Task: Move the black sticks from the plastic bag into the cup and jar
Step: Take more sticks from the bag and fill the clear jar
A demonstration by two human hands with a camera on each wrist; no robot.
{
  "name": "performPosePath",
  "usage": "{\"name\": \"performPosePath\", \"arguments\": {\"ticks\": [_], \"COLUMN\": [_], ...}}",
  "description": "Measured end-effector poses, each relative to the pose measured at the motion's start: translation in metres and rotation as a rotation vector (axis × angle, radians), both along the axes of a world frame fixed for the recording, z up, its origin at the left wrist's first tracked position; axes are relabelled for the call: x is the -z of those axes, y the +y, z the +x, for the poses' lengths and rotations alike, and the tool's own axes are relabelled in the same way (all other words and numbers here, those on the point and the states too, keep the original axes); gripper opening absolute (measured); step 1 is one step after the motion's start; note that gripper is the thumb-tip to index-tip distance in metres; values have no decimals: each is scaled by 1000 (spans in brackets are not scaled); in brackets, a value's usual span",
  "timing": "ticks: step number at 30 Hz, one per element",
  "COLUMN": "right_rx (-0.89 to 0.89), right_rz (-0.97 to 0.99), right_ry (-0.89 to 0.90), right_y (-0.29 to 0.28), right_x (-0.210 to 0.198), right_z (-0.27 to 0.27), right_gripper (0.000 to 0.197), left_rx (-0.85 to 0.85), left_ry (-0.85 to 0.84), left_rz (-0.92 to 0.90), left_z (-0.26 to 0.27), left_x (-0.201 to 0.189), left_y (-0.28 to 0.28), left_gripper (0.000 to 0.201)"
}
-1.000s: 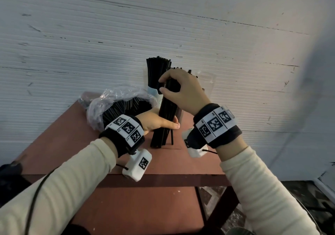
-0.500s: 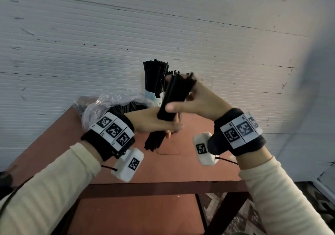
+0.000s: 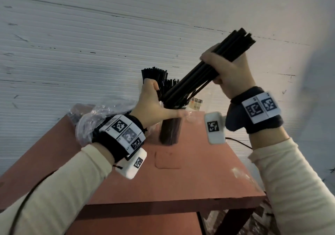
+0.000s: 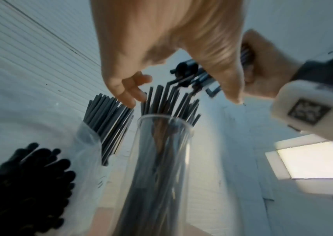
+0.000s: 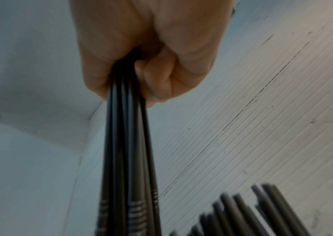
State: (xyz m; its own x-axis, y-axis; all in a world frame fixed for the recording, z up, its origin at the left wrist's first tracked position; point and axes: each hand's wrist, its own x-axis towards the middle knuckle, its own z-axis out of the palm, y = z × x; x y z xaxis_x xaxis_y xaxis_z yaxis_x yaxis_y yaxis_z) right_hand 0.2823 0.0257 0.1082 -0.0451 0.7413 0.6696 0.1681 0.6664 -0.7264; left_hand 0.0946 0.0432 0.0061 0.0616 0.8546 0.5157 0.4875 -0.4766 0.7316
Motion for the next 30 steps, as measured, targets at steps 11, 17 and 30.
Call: {"name": "performPosePath", "arguments": {"ticks": [11,17,30], "right_rx": [106,119,169], "right_rz": [-119,-207,-211], "right_ry": [-81,-318,-636], "right_y": [52,67,58], "right_x": [-16,-19,43], "right_z": [3,-8,-16], "right_gripper": [11,17,74], "left_rx": [171,161,134], "left_ry": [20,21,27], "left_rz": [-350,-308,-294], "left_z": [-5,-4,-3], "left_x": [25,26,22], "left_y": [56,53,47], "left_gripper": [93,82,86]}}
